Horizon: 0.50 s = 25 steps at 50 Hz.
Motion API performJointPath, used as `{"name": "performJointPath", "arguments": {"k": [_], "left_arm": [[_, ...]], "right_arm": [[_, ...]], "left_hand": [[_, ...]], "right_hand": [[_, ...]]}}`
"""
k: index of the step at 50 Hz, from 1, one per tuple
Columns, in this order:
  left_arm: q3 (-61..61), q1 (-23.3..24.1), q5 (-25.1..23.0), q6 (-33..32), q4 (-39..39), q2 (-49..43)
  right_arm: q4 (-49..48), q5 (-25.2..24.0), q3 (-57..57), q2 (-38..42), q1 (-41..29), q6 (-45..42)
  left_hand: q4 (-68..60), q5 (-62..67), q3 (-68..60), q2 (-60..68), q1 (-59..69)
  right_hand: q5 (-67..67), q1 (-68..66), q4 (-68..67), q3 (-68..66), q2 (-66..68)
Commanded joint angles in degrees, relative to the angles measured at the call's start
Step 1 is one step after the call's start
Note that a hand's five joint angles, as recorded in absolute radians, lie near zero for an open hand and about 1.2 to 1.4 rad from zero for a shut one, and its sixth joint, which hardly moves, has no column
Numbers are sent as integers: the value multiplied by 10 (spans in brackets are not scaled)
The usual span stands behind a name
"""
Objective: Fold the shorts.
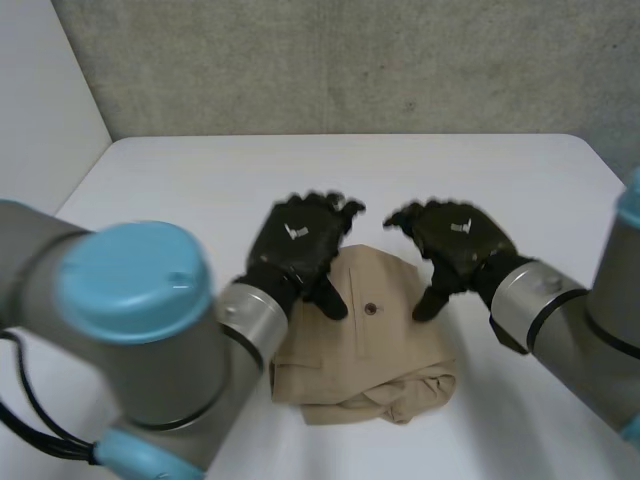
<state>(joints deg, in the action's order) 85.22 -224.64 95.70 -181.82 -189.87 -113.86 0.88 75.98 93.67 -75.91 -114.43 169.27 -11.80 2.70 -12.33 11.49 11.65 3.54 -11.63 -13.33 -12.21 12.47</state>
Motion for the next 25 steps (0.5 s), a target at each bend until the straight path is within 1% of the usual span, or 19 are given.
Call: {"name": "performJointPath", "arguments": {"k": [1,2,5,9,14,17,18,21,22,24,25], "left_arm": [[-59,-5,98,15,93,-137],[-55,-11,115,15,109,-146],[-43,-26,128,14,120,-149],[-15,-33,120,11,121,-136],[-4,-21,88,11,122,-87],[-6,-12,79,10,122,-55],[-9,-10,77,10,122,-27],[-17,-10,77,8,122,20],[-26,-11,77,7,122,54],[-36,-14,77,6,122,86],[-41,-17,77,6,122,102]], "right_arm": [[17,0,-18,109,11,-34],[14,0,-22,123,11,-36],[16,1,-31,143,11,-44],[22,3,-37,150,11,-68],[22,7,-44,131,4,-85],[19,14,-57,83,4,-79],[17,21,-65,57,4,-76],[16,35,-83,25,3,-64],[15,41,-91,15,2,-60],[14,68,-114,-14,1,-41],[14,94,-131,-36,1,-32]], "left_hand": [[7,-16,13,-4,-6],[11,-20,16,-8,-9],[14,-23,19,-11,-13],[16,-25,21,-13,-14],[16,-25,21,-13,-14],[18,-26,23,-14,-16],[18,-26,23,-14,-16],[18,-26,23,-14,-16],[18,-26,23,-14,-16],[14,-23,19,-11,-13],[12,-21,18,-9,-11]], "right_hand": [[-35,16,33,22,-25],[-35,16,33,22,-25],[-35,16,33,22,-25],[-35,16,33,22,-25],[-35,16,33,22,-25],[-35,16,33,22,-25],[-35,16,33,22,-25],[-35,16,33,22,-25],[-35,16,33,22,-25],[-35,16,33,22,-25],[-35,16,33,22,-25]]}}
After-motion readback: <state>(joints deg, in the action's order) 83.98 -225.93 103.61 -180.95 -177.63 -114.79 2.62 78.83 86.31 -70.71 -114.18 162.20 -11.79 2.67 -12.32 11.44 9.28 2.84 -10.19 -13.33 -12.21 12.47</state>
